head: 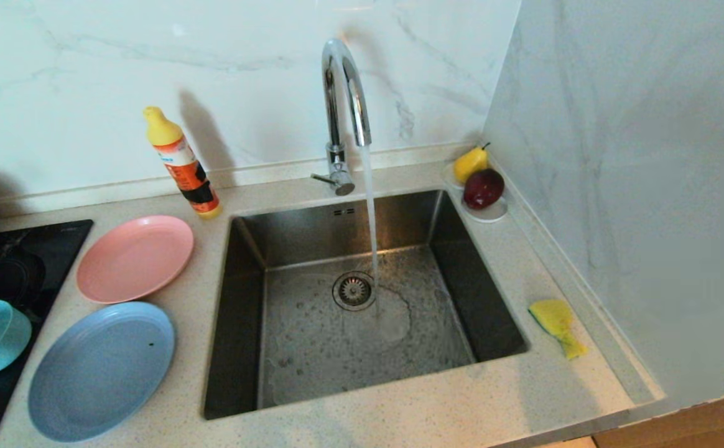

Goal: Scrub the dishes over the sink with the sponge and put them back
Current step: Pick up a bowl and the sponge

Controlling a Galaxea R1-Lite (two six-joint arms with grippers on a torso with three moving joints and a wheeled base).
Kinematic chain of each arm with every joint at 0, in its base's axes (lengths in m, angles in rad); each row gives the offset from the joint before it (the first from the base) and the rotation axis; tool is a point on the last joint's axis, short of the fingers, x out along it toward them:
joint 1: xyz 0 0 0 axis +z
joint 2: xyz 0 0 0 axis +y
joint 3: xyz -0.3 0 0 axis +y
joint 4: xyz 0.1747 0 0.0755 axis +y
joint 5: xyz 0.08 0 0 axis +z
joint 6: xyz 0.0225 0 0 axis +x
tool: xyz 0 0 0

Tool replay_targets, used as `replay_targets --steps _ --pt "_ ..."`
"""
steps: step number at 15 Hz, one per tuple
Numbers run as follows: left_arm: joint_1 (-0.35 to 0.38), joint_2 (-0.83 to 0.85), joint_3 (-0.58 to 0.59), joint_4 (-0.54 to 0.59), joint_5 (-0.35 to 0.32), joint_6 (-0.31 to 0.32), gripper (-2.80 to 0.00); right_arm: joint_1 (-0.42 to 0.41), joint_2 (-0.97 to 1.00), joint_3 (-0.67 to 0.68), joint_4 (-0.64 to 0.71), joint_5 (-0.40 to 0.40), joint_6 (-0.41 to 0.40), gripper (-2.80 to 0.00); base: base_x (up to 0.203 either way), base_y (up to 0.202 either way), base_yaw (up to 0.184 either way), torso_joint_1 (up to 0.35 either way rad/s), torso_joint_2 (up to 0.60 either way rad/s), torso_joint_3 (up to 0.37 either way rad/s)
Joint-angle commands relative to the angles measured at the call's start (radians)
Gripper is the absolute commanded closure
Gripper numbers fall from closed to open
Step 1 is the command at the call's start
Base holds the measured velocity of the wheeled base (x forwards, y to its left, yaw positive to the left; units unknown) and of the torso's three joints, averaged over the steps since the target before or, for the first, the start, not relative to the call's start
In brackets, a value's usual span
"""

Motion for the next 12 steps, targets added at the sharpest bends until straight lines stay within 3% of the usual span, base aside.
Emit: replay_targets --steps 1,6,12 --pt "0.001 0.002 0.018 0.0 0.0 0.0 0.0 0.025 0.061 -0.004 -0.01 -0.019 -0.001 0.0 0.0 0.0 0.0 0.0 0.0 0.0" --pt "0.0 0.002 0.018 0.0 0.0 0.0 0.0 0.145 0.142 0.004 -0.061 -0.2 0.009 0.0 0.0 0.0 0.0 0.0 0.0 0.0" --pt "0.0 0.002 0.018 0.0 0.0 0.0 0.0 0.177 0.105 0.008 -0.055 -0.216 0.013 0.0 0.0 0.0 0.0 0.004 0.0 -0.003"
